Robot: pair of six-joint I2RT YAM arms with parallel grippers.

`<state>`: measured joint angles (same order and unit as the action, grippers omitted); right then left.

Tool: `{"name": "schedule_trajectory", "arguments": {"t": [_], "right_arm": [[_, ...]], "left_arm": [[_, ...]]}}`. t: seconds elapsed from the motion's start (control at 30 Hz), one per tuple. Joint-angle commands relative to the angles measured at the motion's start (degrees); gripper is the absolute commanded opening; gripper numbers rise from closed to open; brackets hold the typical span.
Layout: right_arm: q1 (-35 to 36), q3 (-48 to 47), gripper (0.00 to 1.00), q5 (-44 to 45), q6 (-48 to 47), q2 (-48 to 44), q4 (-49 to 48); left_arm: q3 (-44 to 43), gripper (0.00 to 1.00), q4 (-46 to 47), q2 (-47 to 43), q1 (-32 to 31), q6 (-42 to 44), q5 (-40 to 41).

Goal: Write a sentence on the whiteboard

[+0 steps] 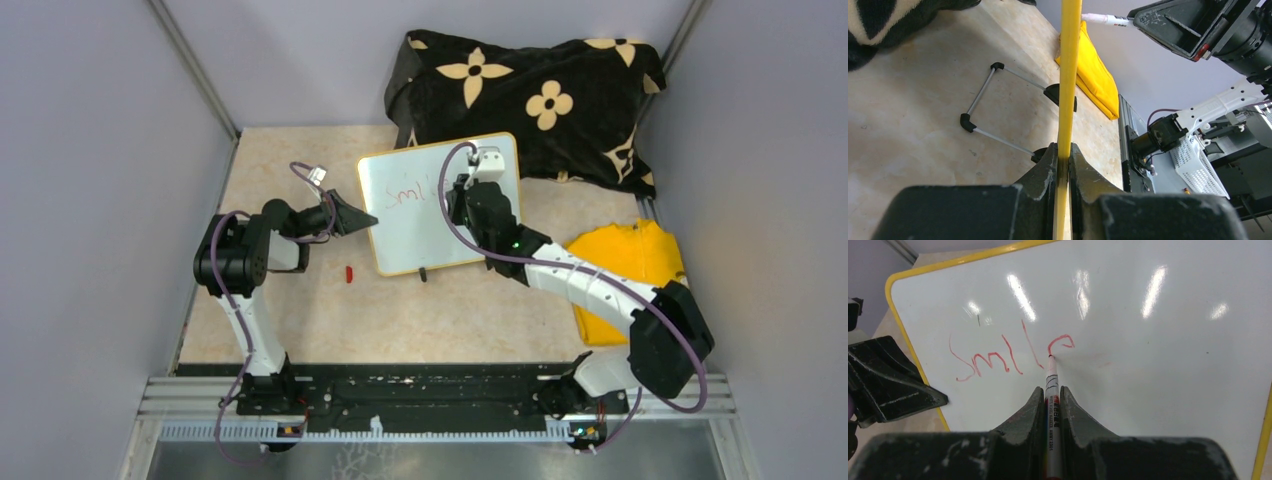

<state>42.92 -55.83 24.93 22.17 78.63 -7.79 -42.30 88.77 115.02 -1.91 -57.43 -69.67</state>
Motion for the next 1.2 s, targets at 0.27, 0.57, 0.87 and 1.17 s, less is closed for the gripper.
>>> {"name": "schedule_trajectory", "arguments": {"t": [0.27,0.57,0.87,1.17], "right_arm": [[-0.88,2.87,0.0,3.11,-0.09,-4.28,2.38],[-1.38,3.01,0.0,6.28,-0.29,-5.76,3.44],[-1.58,5.1,0.0,0.67,-2.61,-8.39,-0.27],[-1.4,6.65,0.0,-11.11,-4.5,-12.75,-2.23]], "left_arm": [[-0.15,0.0,13.86,1.31,-0.2,-0.71,-1.13],[-0.04,0.0,13.81,1.25,-0.38,-0.43,-1.18],[-0.06,0.12,13.85,1.32,-0.42,-0.61,-1.4],[-0.22,0.32,13.96,1.37,-0.37,-1.02,-1.4]]}}
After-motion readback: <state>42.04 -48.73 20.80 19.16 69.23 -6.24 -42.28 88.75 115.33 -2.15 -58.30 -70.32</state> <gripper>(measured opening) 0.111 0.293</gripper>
